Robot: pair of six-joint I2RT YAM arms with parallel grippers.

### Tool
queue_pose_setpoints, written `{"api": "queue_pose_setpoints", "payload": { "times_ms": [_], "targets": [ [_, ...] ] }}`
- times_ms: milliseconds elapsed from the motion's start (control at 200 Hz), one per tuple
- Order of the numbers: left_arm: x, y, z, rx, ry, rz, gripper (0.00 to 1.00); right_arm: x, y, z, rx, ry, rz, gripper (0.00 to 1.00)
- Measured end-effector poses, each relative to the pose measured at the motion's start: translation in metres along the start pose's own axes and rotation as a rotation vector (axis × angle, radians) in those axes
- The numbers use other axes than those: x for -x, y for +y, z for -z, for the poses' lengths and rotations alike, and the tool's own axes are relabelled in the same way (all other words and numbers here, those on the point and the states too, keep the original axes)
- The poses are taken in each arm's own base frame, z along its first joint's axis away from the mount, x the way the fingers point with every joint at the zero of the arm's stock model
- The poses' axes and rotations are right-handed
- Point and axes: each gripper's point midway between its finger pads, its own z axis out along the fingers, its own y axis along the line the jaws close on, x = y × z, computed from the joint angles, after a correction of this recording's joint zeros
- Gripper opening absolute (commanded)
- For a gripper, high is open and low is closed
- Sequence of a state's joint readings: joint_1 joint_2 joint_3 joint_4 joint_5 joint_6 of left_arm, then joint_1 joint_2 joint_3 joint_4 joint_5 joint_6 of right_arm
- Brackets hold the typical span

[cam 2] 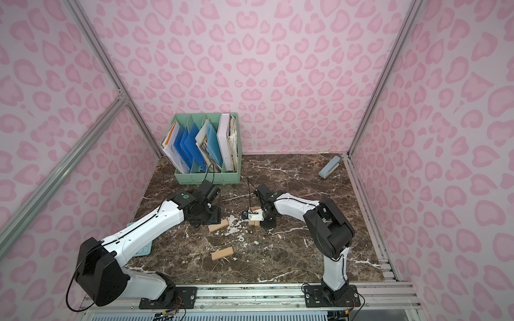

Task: Assemble the number 6 with building blocks
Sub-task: Assemble the building block at the center of the board.

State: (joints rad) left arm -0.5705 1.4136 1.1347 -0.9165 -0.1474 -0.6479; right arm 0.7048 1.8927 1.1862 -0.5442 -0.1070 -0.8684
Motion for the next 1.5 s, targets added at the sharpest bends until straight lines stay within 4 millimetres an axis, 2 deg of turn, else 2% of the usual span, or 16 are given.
{"api": "queue_pose_setpoints", "payload": {
  "times_ms": [250, 645, 945, 1500],
  "targets": [
    [-0.001, 0.001, -0.001, 0.001, 0.001, 0.002, 0.74, 0.003, -0.004, 0.004, -0.002, -0.017, -0.006, 0.29],
    [0.0, 0.001, -0.001, -0.004, -0.001, 0.006, 0.74, -0.012, 0.007, 0.014, 0.038, 0.037, -0.014, 0.28],
    [0.001, 0.001, 0.0, -0.007, -0.005, 0.008, 0.74, -0.002, 0.009, 0.014, 0.058, 0.029, 0.012, 0.27],
    [-0.001, 0.003, 0.0, -0.007, -0.006, 0.009, 0.74, 0.003, 0.018, 0.013, 0.082, 0.016, 0.024, 0.26]
  ]
}}
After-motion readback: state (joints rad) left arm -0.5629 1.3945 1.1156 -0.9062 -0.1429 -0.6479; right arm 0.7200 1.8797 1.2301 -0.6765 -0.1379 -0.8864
